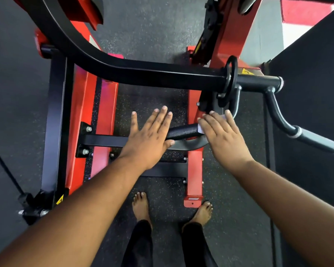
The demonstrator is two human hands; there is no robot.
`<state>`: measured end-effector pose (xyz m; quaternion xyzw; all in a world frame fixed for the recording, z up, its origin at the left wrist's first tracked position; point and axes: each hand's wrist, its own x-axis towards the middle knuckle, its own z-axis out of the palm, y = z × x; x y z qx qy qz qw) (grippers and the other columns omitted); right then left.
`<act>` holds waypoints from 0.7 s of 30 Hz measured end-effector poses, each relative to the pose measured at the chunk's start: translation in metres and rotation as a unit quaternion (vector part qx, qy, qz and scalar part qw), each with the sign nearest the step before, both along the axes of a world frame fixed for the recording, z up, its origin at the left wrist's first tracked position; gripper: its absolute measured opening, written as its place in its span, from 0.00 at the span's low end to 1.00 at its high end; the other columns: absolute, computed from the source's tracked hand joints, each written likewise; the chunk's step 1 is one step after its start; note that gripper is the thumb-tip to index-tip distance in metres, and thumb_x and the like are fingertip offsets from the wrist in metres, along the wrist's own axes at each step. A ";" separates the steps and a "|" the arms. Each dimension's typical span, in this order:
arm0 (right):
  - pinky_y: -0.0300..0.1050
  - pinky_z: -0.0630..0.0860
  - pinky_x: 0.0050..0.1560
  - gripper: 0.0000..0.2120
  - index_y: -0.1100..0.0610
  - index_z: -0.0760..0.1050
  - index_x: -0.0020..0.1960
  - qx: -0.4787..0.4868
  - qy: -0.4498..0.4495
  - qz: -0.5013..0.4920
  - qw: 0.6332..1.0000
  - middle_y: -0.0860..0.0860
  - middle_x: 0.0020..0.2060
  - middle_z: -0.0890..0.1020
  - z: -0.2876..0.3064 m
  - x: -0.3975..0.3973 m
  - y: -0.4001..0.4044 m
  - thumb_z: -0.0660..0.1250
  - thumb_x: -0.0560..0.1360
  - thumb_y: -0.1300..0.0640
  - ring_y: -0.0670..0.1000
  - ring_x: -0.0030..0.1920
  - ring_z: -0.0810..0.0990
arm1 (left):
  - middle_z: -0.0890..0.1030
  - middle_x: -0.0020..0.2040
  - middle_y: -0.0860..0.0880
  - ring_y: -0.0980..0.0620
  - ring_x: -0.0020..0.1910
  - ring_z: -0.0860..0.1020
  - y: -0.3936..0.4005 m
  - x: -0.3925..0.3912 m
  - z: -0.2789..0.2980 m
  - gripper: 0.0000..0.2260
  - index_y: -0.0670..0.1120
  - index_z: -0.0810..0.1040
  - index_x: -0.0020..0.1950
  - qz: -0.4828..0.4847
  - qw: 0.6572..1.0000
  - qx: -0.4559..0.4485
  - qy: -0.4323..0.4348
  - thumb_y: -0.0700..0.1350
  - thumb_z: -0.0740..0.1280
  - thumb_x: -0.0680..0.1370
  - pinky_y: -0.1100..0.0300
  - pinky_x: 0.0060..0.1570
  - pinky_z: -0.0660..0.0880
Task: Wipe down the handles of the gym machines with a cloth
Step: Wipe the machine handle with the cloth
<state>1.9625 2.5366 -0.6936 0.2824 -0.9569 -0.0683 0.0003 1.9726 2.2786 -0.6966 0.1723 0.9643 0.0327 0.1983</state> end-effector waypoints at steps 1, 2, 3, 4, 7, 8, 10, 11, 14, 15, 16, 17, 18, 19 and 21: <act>0.63 0.55 0.79 0.29 0.63 0.64 0.78 -0.016 -0.008 0.011 1.000 0.61 0.75 0.70 0.000 0.002 -0.003 0.51 0.77 0.68 0.62 0.78 0.64 | 0.32 0.82 0.48 0.49 0.83 0.38 0.002 -0.002 0.000 0.34 0.47 0.30 0.80 -0.010 1.000 -0.002 -0.001 0.64 0.42 0.84 0.29 0.76 0.43; 0.62 0.56 0.79 0.30 0.63 0.64 0.79 -0.033 -0.018 0.027 0.999 0.60 0.77 0.68 0.000 0.006 -0.007 0.51 0.77 0.68 0.61 0.79 0.63 | 0.32 0.82 0.48 0.49 0.83 0.39 0.004 -0.003 0.000 0.34 0.47 0.29 0.80 -0.019 1.000 -0.003 -0.002 0.64 0.42 0.84 0.28 0.76 0.43; 0.60 0.56 0.79 0.30 0.63 0.64 0.79 -0.054 -0.028 0.041 0.997 0.60 0.78 0.66 0.000 0.010 -0.008 0.51 0.76 0.68 0.60 0.79 0.62 | 0.32 0.82 0.48 0.49 0.83 0.39 0.006 -0.004 -0.001 0.34 0.47 0.30 0.80 -0.029 1.000 -0.004 -0.001 0.64 0.42 0.84 0.28 0.76 0.43; 0.58 0.55 0.80 0.30 0.63 0.64 0.79 -0.075 -0.036 0.050 0.995 0.59 0.78 0.66 0.002 0.015 -0.009 0.51 0.76 0.69 0.60 0.79 0.61 | 0.32 0.82 0.48 0.48 0.83 0.40 0.007 -0.004 -0.001 0.33 0.48 0.30 0.80 -0.036 0.999 -0.004 0.002 0.63 0.42 0.85 0.28 0.76 0.43; 0.55 0.53 0.81 0.30 0.62 0.65 0.78 -0.151 -0.063 0.030 0.986 0.57 0.78 0.65 0.000 0.036 -0.008 0.55 0.76 0.72 0.58 0.80 0.59 | 0.36 0.83 0.49 0.48 0.83 0.42 0.009 -0.001 -0.006 0.31 0.51 0.32 0.81 -0.028 0.999 0.017 0.007 0.62 0.43 0.85 0.28 0.75 0.44; 0.55 0.54 0.81 0.31 0.62 0.66 0.78 -0.181 -0.081 0.008 0.980 0.57 0.78 0.66 -0.004 0.046 -0.007 0.57 0.76 0.73 0.57 0.80 0.59 | 0.37 0.84 0.49 0.47 0.83 0.43 0.009 -0.001 -0.007 0.30 0.52 0.33 0.81 -0.021 1.000 0.021 0.008 0.62 0.44 0.85 0.27 0.75 0.45; 0.50 0.58 0.80 0.32 0.59 0.68 0.77 -0.268 -0.135 -0.084 0.950 0.53 0.77 0.68 -0.012 0.069 -0.010 0.58 0.75 0.74 0.52 0.80 0.61 | 0.39 0.84 0.49 0.47 0.84 0.44 0.011 0.001 -0.009 0.30 0.53 0.35 0.82 -0.014 1.000 0.014 0.009 0.62 0.44 0.85 0.27 0.75 0.47; 0.43 0.62 0.77 0.31 0.55 0.70 0.76 -0.339 -0.166 -0.174 0.909 0.50 0.76 0.71 -0.012 0.080 -0.014 0.57 0.77 0.74 0.47 0.78 0.65 | 0.39 0.84 0.49 0.47 0.84 0.44 0.011 0.001 -0.009 0.30 0.53 0.35 0.82 -0.013 1.000 0.006 0.009 0.62 0.43 0.85 0.27 0.75 0.47; 0.32 0.76 0.55 0.17 0.50 0.80 0.65 -0.593 -0.238 -0.514 0.572 0.52 0.54 0.86 -0.003 0.086 -0.041 0.58 0.85 0.64 0.40 0.54 0.83 | 0.38 0.84 0.50 0.47 0.83 0.43 0.012 0.001 -0.008 0.30 0.53 0.33 0.82 -0.015 1.000 -0.005 0.008 0.62 0.41 0.84 0.26 0.75 0.47; 0.39 0.78 0.54 0.14 0.54 0.82 0.62 -0.656 -0.244 -0.569 0.431 0.55 0.49 0.87 0.000 0.081 -0.049 0.59 0.86 0.62 0.44 0.49 0.85 | 0.38 0.84 0.50 0.47 0.83 0.44 0.012 0.001 -0.008 0.30 0.53 0.33 0.82 -0.013 1.000 -0.004 0.010 0.62 0.41 0.84 0.26 0.75 0.47; 0.47 0.80 0.56 0.12 0.57 0.81 0.61 -0.704 -0.242 -0.592 0.311 0.57 0.49 0.86 0.000 0.073 -0.056 0.59 0.86 0.61 0.49 0.48 0.84 | 0.39 0.84 0.50 0.47 0.84 0.44 0.013 0.001 -0.008 0.30 0.54 0.34 0.82 -0.011 1.000 -0.005 0.011 0.63 0.41 0.84 0.26 0.74 0.47; 0.50 0.80 0.59 0.12 0.59 0.80 0.62 -0.737 -0.234 -0.594 0.223 0.58 0.51 0.86 0.004 0.062 -0.063 0.60 0.85 0.61 0.52 0.49 0.84 | 0.39 0.84 0.50 0.47 0.84 0.44 0.013 0.001 -0.008 0.30 0.54 0.35 0.82 -0.009 1.000 -0.007 0.011 0.63 0.41 0.84 0.26 0.74 0.47; 0.50 0.79 0.60 0.12 0.60 0.79 0.64 -0.760 -0.228 -0.586 0.163 0.57 0.52 0.85 0.009 0.051 -0.070 0.60 0.85 0.60 0.53 0.50 0.84 | 0.39 0.84 0.50 0.47 0.83 0.44 0.012 0.001 -0.008 0.30 0.54 0.35 0.82 -0.006 1.000 -0.007 0.007 0.63 0.41 0.84 0.26 0.75 0.46; 0.50 0.79 0.61 0.12 0.60 0.78 0.65 -0.780 -0.223 -0.572 0.120 0.56 0.53 0.85 0.017 0.042 -0.078 0.61 0.85 0.58 0.53 0.52 0.84 | 0.39 0.84 0.51 0.47 0.83 0.43 0.013 0.001 -0.009 0.30 0.54 0.36 0.82 -0.001 1.000 -0.003 0.001 0.62 0.41 0.83 0.27 0.75 0.45; 0.51 0.79 0.64 0.13 0.59 0.78 0.64 -0.810 -0.222 -0.540 0.052 0.55 0.55 0.84 0.034 0.025 -0.091 0.65 0.83 0.53 0.53 0.56 0.83 | 0.40 0.84 0.51 0.48 0.83 0.42 0.013 0.001 -0.007 0.30 0.54 0.39 0.83 0.007 1.000 0.009 -0.004 0.62 0.42 0.83 0.26 0.74 0.44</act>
